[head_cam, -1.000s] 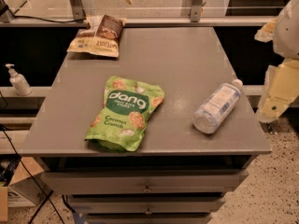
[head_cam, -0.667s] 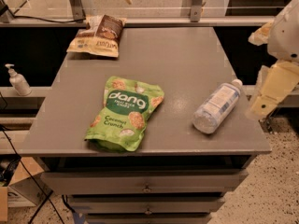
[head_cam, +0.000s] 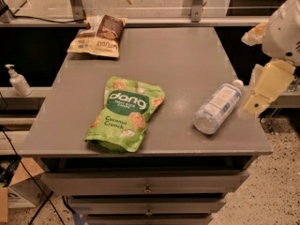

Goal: Move blue plastic bottle near brown chip bag

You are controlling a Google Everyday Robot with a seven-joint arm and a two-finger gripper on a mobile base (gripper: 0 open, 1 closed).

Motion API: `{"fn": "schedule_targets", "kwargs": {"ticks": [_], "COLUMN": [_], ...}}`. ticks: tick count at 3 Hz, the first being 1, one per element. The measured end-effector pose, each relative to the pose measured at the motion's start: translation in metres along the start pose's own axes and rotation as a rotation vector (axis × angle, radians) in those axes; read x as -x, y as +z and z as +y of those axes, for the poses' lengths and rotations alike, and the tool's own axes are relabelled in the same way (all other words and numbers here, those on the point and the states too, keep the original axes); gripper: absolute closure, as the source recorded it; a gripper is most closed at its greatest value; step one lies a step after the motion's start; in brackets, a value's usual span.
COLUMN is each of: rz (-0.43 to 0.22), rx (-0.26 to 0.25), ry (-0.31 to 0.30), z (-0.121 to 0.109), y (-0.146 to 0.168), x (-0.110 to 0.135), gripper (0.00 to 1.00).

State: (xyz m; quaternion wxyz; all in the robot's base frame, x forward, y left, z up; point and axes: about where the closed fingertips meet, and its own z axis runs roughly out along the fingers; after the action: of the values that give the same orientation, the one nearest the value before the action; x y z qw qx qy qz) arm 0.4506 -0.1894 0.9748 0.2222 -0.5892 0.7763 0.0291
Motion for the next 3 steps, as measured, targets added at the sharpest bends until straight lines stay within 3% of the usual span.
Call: {"fn": "schedule_targets", "kwargs": {"ticks": [1,3], "rz": [0.038,0.178], "rx": [0.002,0.035], "ry": [-0.058,-0.248], "z": [0.002,0.003], "y": [0.008,0.065], "x": [0.013,0.045], "gripper": [0.00,0.00]}}
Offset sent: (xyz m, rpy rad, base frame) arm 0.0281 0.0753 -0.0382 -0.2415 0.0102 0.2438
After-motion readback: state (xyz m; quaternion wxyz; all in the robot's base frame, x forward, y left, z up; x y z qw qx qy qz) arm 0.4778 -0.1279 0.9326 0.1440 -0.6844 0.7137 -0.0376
